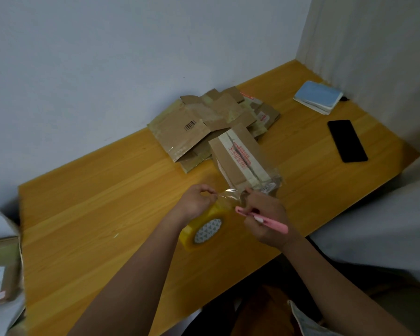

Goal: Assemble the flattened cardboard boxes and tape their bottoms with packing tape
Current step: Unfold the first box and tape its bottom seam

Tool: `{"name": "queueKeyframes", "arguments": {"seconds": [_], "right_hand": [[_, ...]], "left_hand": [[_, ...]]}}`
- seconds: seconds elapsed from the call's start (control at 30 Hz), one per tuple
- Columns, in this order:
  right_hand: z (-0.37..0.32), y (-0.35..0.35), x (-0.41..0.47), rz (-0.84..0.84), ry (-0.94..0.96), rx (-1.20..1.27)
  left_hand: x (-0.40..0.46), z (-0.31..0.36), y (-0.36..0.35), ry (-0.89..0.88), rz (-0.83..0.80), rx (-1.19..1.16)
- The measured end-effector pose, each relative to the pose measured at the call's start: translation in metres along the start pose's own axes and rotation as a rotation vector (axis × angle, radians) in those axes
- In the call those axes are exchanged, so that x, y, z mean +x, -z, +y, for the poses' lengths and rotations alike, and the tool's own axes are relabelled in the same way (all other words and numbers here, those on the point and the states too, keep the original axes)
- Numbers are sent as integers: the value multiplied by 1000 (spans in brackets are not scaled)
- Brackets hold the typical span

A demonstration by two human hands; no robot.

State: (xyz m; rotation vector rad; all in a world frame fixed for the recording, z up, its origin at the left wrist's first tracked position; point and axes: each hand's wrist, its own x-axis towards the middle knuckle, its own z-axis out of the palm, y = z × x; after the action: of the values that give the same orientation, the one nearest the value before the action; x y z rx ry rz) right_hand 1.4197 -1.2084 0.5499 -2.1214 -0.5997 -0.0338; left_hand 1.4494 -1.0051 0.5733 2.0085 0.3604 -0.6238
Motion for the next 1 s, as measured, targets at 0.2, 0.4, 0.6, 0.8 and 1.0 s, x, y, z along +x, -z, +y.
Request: {"name": "queueKeyframes", "arguments": {"seconds": [0.2, 0.4, 0.6, 0.8, 1.0], "right_hand": [[0, -11, 19, 78, -102, -31], [12, -25, 16, -46, -70, -202], [7, -19, 22, -4, -114, -244], [-28, -39, 27, 231, 60, -407], [-69, -96, 36, -128, -277, 386]], "left_hand": [[0, -1, -1, -25, -23, 27], [4, 2, 10, -88, 10, 545], [-7, -35, 53, -40, 57, 692], [-37, -60, 73, -120, 34, 54], [-58, -68, 73, -168, 72, 12]]}}
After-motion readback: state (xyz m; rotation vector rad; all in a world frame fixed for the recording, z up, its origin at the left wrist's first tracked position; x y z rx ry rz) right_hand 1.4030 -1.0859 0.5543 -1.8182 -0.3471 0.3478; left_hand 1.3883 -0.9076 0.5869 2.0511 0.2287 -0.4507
